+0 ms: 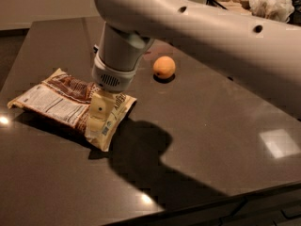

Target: Pick brown chip bag

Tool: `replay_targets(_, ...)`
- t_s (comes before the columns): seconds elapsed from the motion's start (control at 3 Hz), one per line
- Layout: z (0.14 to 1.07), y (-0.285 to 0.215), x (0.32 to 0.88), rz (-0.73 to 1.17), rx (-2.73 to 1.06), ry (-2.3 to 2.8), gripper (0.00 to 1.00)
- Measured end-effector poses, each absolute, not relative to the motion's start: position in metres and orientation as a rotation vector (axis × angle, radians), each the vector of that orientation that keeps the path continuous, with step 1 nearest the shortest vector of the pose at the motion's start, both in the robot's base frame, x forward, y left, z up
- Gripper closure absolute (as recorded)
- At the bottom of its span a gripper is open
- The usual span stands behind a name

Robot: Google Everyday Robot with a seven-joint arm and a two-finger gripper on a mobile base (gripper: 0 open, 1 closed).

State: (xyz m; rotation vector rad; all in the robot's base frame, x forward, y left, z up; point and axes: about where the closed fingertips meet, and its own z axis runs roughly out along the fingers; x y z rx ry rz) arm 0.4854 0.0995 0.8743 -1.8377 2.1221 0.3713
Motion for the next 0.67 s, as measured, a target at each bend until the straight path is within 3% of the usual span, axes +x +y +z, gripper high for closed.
replay_targets(0.67, 0.851, 0.128, 0.496, 0.328, -1.806, 2.228, 0.0)
